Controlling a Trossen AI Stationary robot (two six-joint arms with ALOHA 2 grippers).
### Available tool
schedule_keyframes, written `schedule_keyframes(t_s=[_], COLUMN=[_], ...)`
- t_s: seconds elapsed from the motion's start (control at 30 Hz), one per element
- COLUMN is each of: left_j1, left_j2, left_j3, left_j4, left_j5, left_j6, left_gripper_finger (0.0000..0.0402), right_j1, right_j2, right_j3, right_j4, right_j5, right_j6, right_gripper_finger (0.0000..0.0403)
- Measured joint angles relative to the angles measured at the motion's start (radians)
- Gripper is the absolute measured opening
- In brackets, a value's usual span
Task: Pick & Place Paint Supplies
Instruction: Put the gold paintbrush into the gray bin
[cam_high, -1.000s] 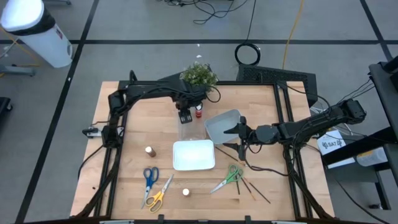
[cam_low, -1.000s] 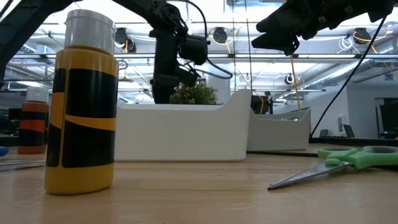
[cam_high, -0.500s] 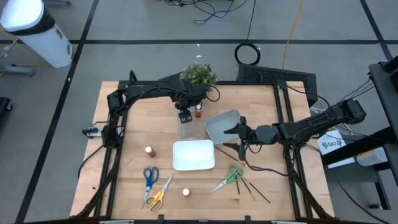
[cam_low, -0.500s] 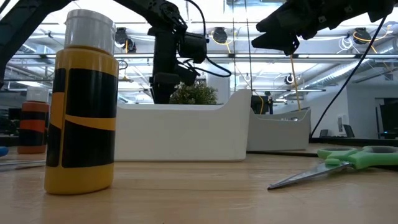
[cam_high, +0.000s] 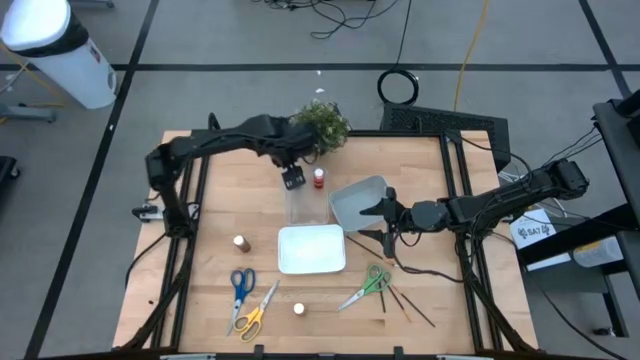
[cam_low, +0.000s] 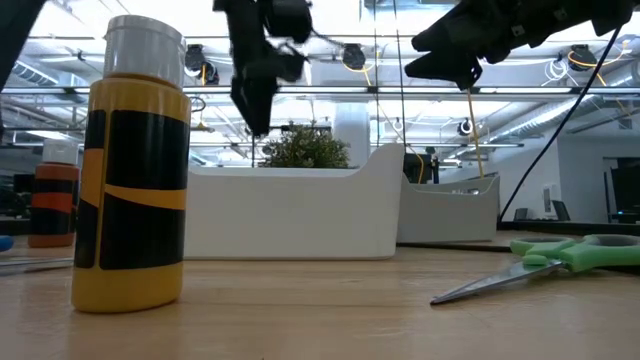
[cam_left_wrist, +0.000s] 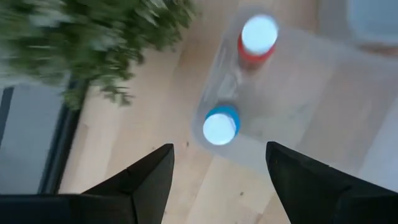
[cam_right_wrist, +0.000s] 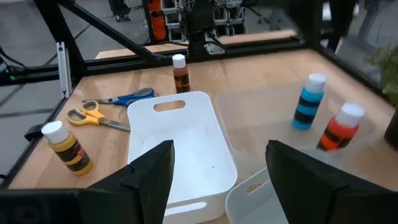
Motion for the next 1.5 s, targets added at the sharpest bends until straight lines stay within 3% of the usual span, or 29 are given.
schedule_keyframes(t_s=[0.2, 0.43, 0.6, 0.77, 1.0, 1.5], left_j1=[-0.073, -0.216, -0.270, -0.288, -0.289, -0.289], left_j2=[-0.190, -0.482, -0.603, -0.632, -0.619, -0.619], left_j3=[-0.042, -0.404, -0.670, -0.821, -0.906, -0.928], left_j4=[0.189, 0.669, 0.978, 1.196, 1.287, 1.299], left_j5=[-0.002, -0.075, -0.105, -0.104, -0.105, -0.104], left_j6=[-0.019, 0.010, -0.001, -0.001, -0.005, -0.035], left_gripper_finger=[0.0269, 0.0269, 0.0269, 0.0269, 0.0269, 0.0269], right_j1=[0.001, 0.089, 0.212, 0.287, 0.307, 0.261], right_j2=[0.006, 0.033, 0.089, 0.178, 0.281, 0.410], right_j3=[0.000, 0.000, 0.000, 0.000, 0.000, 0.000], right_j4=[-0.060, -0.101, -0.262, -0.401, -0.428, -0.358], right_j5=[-0.094, -0.124, 0.014, 0.079, 0.078, 0.053], right_j6=[0.090, 0.109, 0.185, 0.350, 0.475, 0.502], right_gripper_finger=[0.0238, 0.0229, 0.0197, 0.0130, 0.0011, 0.0001])
